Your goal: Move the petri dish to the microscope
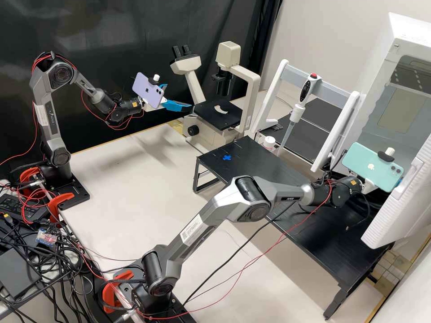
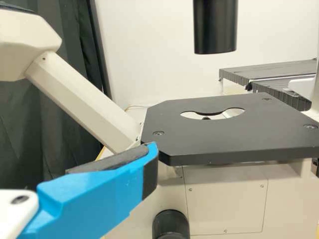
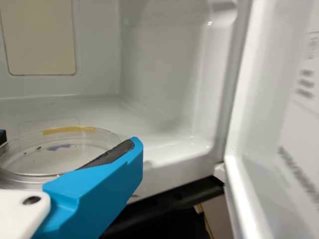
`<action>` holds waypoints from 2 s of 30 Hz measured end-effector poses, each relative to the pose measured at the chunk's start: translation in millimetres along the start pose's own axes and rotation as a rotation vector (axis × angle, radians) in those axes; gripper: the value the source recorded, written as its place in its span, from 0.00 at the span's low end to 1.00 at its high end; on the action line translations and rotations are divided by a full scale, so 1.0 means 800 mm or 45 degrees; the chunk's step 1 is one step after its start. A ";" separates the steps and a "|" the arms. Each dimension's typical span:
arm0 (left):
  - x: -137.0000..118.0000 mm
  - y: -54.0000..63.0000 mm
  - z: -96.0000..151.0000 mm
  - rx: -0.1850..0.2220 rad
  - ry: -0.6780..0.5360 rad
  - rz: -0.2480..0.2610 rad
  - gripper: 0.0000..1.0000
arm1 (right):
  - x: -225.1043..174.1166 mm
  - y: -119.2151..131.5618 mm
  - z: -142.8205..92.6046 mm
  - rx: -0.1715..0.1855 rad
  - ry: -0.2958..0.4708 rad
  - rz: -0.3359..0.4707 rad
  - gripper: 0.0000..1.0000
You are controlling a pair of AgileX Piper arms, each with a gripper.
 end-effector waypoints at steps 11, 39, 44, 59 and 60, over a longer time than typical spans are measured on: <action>0.000 0.000 0.000 0.000 0.000 0.000 1.00 | -0.013 0.012 0.010 0.006 0.006 0.017 0.00; 0.000 0.000 0.000 0.000 0.000 0.000 1.00 | -0.223 -0.025 0.004 0.112 0.195 0.184 0.00; 0.000 0.000 0.000 0.000 0.000 0.000 1.00 | -0.264 -0.052 -0.011 0.118 0.248 0.144 0.00; 0.000 0.000 0.000 0.000 0.000 0.000 1.00 | -0.362 -0.150 -0.133 -0.018 0.681 -0.096 0.00; 0.000 0.000 0.000 0.000 0.000 0.000 1.00 | -0.366 -0.154 -0.141 -0.025 0.711 -0.103 0.00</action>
